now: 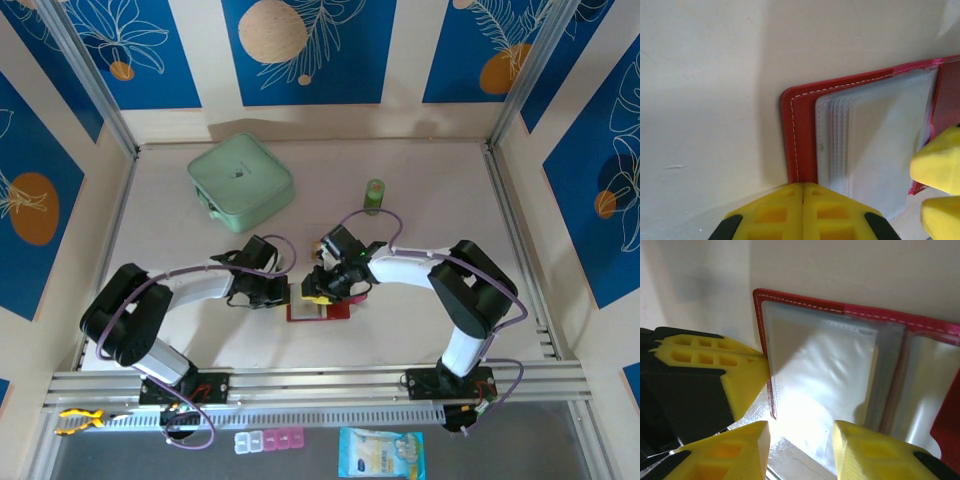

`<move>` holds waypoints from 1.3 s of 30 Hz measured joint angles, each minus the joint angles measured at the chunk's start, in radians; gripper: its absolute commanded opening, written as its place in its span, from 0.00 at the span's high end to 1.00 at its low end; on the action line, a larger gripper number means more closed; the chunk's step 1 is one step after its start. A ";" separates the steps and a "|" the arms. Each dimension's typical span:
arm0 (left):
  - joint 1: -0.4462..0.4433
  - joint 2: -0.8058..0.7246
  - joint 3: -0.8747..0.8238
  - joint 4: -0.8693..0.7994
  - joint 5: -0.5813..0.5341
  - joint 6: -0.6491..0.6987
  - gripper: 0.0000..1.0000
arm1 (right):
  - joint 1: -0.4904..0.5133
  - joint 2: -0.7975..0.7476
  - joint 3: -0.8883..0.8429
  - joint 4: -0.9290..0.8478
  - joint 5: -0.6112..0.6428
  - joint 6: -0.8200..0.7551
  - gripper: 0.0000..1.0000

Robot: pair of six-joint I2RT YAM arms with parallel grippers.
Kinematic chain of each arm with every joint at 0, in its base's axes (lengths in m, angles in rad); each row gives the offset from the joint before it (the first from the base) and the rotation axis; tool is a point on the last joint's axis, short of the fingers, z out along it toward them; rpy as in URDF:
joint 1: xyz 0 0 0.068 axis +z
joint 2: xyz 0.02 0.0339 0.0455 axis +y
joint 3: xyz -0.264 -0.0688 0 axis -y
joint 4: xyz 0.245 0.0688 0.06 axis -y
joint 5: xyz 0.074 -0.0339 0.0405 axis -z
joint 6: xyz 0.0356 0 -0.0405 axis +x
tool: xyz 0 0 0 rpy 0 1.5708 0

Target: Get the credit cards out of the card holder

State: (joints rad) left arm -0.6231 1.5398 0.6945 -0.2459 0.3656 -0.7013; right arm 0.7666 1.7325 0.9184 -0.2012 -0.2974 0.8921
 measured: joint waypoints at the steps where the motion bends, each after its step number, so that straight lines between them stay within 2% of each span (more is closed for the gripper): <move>1: 0.000 0.000 0.000 0.000 0.000 0.000 1.00 | 0.000 0.006 0.003 -0.001 0.000 0.000 0.62; 14: 0.000 0.002 0.000 0.000 0.000 0.000 1.00 | -0.001 0.010 0.023 -0.071 0.039 -0.012 0.63; 31: -0.001 -0.013 0.006 -0.011 -0.015 0.000 1.00 | -0.022 -0.006 -0.016 -0.061 0.040 -0.012 0.63; 34: -0.001 -0.048 0.006 -0.019 -0.025 -0.002 0.95 | -0.024 -0.006 -0.024 -0.045 0.034 -0.011 0.63; 36: -0.001 -0.077 0.006 -0.024 -0.027 -0.006 0.88 | -0.029 -0.007 -0.032 -0.034 0.027 -0.009 0.64; 39: -0.001 -0.113 0.006 -0.023 -0.025 -0.023 0.85 | -0.035 -0.009 -0.046 -0.011 0.014 -0.004 0.64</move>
State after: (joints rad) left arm -0.6243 1.4269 0.7002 -0.2684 0.3405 -0.7238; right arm 0.7319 1.7233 0.8726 -0.2119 -0.2829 0.8883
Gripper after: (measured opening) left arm 0.137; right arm 0.364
